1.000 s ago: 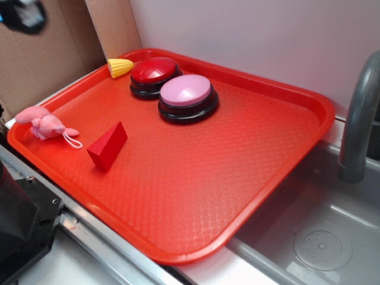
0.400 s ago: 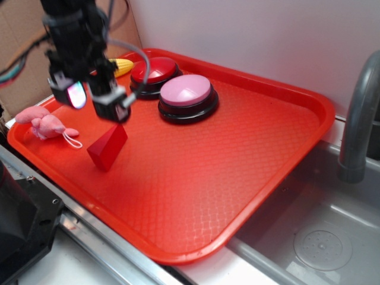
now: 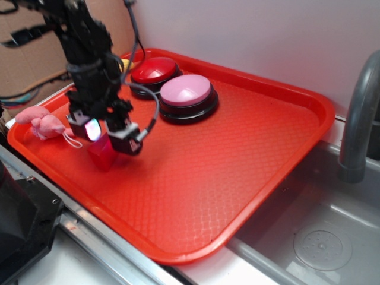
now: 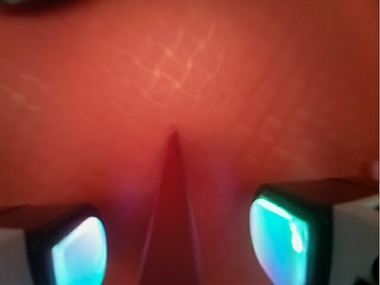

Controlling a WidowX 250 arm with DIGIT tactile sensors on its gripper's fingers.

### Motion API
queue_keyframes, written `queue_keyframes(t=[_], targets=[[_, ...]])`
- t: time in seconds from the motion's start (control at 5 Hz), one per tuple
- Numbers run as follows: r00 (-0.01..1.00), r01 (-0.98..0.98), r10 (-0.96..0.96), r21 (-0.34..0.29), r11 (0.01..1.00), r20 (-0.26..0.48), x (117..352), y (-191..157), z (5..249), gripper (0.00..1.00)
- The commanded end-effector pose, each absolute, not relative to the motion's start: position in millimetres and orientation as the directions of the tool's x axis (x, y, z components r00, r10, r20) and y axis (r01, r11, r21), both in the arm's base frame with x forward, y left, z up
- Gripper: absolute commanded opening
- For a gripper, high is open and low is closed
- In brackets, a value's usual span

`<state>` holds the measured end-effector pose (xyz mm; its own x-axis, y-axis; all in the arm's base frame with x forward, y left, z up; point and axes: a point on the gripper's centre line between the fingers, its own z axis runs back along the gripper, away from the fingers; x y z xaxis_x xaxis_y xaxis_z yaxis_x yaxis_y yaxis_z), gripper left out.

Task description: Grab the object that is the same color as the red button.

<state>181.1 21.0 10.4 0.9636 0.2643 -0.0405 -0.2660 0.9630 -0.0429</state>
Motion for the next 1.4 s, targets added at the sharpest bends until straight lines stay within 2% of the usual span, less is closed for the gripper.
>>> queue_keyframes(t=[0.0,0.2,0.4,0.6,0.8,1.0,1.2], targets=[[0.954,-0.299,0.3,-0.045,0.953,0.002,178.6,17.3,12.3,0.0],[0.955,-0.294,0.295,-0.057,0.954,0.018,180.1,15.4,30.6,0.0],[0.943,-0.332,0.333,-0.054,0.942,0.005,186.6,13.4,66.1,0.0],[0.937,-0.349,0.348,0.017,0.937,0.041,194.9,10.9,115.9,0.0],[0.942,-0.321,0.32,0.0,0.947,0.1,198.5,0.6,158.0,0.0],[0.963,-0.255,0.257,-0.031,0.966,0.079,197.6,-2.4,190.7,0.0],[0.976,-0.214,0.216,-0.042,0.976,0.032,201.0,3.0,188.6,0.0]])
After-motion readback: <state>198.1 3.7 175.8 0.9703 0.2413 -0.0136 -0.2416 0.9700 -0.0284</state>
